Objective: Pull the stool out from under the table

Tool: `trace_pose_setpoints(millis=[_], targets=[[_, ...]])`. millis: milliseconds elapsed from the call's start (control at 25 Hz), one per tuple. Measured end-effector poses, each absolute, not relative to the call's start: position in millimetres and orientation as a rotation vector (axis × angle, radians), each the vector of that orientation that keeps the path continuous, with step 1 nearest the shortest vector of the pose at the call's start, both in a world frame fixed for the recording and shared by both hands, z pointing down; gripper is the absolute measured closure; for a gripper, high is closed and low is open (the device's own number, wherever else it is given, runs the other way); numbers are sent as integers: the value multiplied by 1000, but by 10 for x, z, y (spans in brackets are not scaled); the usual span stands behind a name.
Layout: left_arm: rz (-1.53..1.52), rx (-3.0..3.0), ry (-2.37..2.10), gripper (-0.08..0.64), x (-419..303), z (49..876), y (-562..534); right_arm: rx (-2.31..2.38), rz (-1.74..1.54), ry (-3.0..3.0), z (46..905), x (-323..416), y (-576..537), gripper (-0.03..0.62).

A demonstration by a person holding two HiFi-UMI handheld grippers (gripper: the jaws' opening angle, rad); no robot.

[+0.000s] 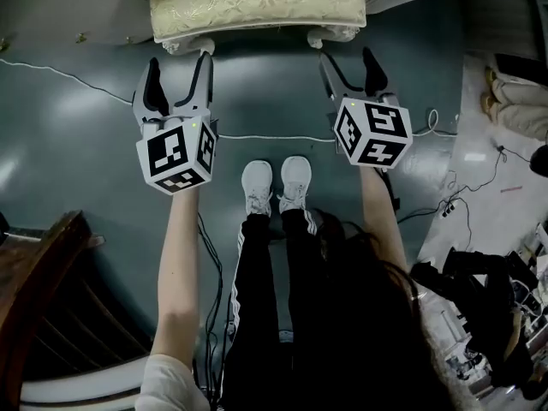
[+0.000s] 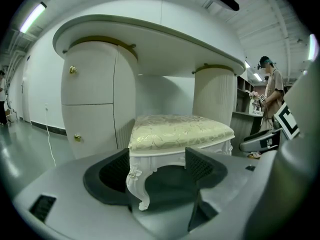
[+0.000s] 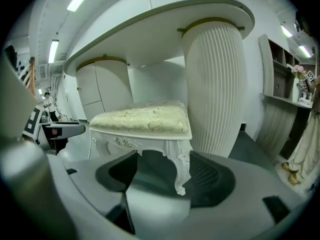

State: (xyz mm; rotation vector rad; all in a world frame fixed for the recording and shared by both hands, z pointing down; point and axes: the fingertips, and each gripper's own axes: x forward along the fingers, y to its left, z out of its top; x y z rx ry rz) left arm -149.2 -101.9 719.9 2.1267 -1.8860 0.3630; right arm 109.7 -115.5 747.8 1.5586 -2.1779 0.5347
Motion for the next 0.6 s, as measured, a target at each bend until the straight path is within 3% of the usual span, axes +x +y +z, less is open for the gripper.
trace_pose_setpoints(millis=[600], targets=[[707, 1969, -1752, 218, -1790, 8129, -1479, 1427, 606, -1965, 8253, 1338, -1704, 262]])
